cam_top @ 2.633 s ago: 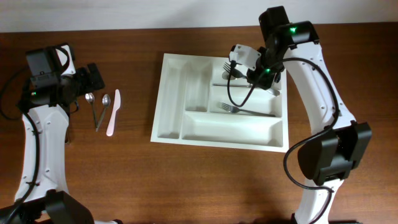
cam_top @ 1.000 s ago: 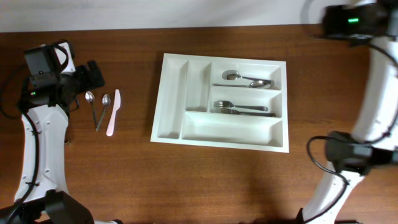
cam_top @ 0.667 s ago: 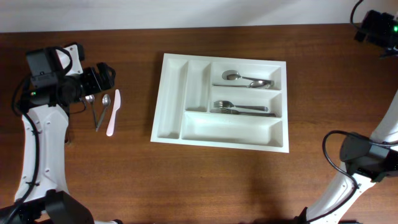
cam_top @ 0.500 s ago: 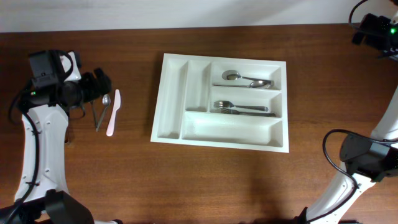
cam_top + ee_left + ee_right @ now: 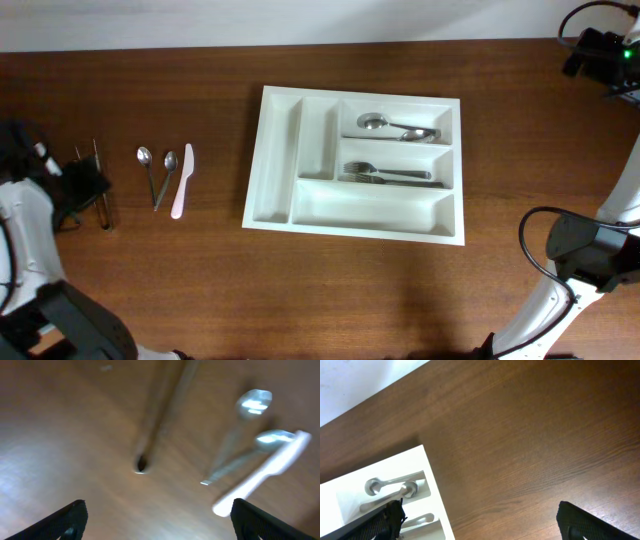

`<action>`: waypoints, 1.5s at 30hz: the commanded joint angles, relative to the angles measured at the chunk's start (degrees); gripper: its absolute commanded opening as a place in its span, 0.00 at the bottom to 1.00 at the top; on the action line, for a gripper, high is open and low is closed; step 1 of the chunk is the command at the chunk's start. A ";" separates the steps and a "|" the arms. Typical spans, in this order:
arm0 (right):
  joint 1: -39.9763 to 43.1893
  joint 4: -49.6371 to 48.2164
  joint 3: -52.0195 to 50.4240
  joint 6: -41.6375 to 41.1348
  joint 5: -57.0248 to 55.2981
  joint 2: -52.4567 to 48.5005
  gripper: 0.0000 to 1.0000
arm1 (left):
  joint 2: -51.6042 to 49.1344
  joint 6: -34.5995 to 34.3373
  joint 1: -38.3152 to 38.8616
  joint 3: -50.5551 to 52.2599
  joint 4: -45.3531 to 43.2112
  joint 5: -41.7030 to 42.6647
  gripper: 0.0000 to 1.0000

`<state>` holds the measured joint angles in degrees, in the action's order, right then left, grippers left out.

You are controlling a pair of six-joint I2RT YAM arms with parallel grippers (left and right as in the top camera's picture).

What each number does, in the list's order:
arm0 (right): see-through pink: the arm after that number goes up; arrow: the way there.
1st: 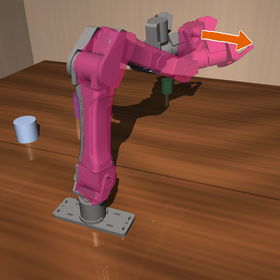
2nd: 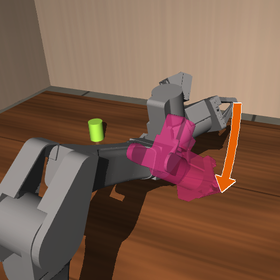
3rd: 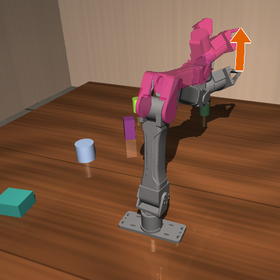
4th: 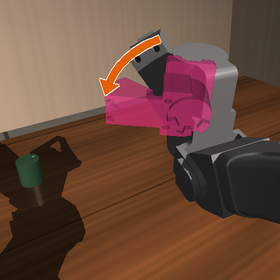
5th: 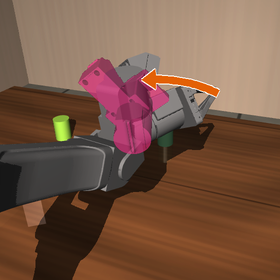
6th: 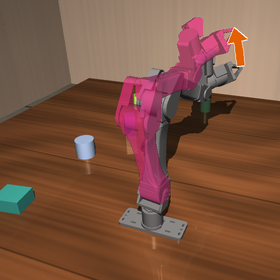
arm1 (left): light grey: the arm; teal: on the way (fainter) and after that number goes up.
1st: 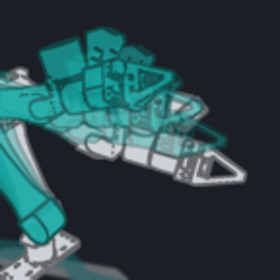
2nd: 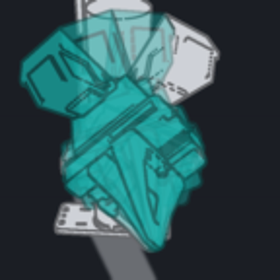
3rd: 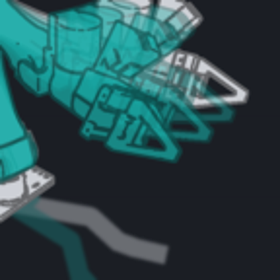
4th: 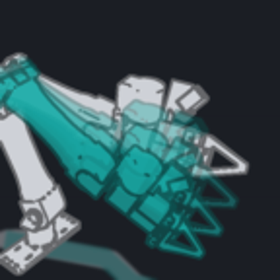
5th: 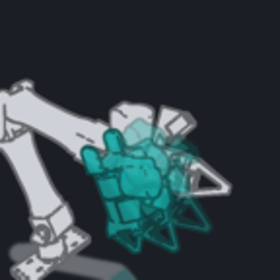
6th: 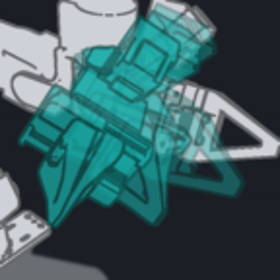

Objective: Pack container

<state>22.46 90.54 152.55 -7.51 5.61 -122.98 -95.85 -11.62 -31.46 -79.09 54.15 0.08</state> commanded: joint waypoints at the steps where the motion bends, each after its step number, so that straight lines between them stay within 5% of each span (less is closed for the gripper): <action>1: 0.04 0.17 -0.52 -0.55 0.24 -0.39 0.99 | -2.75 4.31 -1.92 -0.79 -0.76 -1.36 0.91; 7: 0.02 0.24 -0.52 -0.52 2.12 -0.39 0.99 | -7.39 5.53 -1.16 -0.79 -2.27 -8.28 0.91; 21: 0.02 2.54 -0.52 -0.52 2.12 -0.39 0.99 | -20.70 14.21 -0.61 -0.79 -6.27 -1.40 0.89; 39: 0.02 4.63 -0.52 -0.50 2.10 -0.39 0.99 | -24.52 17.97 1.84 -0.79 -14.16 -6.95 0.53; 45: 0.02 4.98 -0.52 -0.50 2.10 -0.39 0.99 | -27.36 17.94 1.88 -0.79 -13.33 -5.01 0.21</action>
<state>22.46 95.42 152.48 -7.60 7.16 -123.00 -119.00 5.82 -29.78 -80.60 40.25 -5.78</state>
